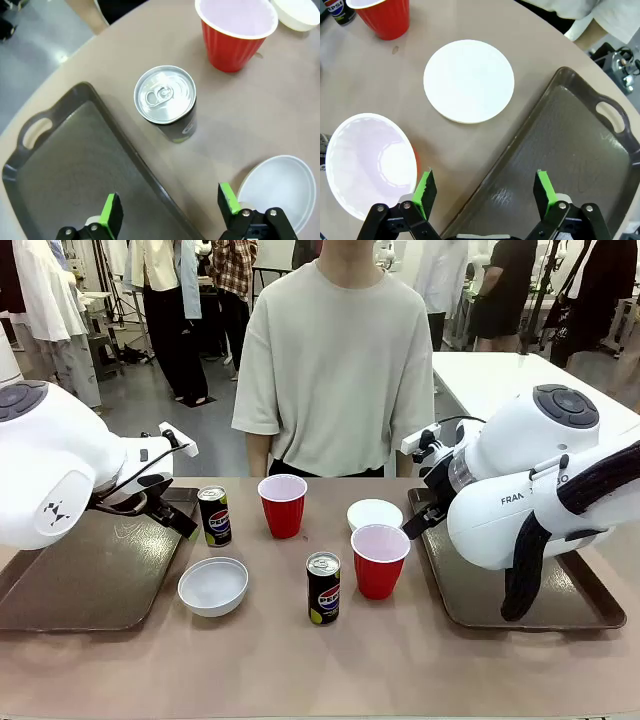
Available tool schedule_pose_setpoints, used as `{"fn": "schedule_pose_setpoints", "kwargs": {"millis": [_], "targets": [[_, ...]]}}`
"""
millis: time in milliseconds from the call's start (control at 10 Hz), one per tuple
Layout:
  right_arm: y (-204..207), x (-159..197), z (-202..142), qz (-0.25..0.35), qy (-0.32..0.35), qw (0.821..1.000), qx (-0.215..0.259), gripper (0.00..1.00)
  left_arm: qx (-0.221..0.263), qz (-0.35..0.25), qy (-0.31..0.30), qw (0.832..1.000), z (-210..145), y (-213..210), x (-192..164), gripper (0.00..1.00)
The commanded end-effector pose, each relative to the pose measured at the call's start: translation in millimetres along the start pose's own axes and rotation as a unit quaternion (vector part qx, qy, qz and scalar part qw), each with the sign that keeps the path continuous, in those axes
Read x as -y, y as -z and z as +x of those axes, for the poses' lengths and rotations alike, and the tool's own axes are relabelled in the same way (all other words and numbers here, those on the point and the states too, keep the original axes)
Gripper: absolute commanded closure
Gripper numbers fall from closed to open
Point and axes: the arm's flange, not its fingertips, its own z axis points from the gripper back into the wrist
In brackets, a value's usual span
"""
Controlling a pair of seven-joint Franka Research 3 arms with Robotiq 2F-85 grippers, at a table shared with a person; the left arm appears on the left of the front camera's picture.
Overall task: Prepare tableware on both trays.
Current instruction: Pick up a Picnic Bowl from the table and place it on a Handle tray.
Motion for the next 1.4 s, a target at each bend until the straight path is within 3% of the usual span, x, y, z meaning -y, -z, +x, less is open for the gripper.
{"fn": "schedule_pose_setpoints", "kwargs": {"millis": [0, 1300], "targets": [[0.0, -0.2, 0.0, 0.000, 0.000, 1.000, 0.000, 0.00, 0.000, 0.000, 0.000, 1.000, 0.0, 0.0, 0.1, 0.00], [0.0, -0.2, 0.0, 0.000, 0.000, 1.000, 0.000, 0.00, 0.000, 0.000, 0.000, 1.000, 0.0, 0.0, 0.1, 0.00]]}}
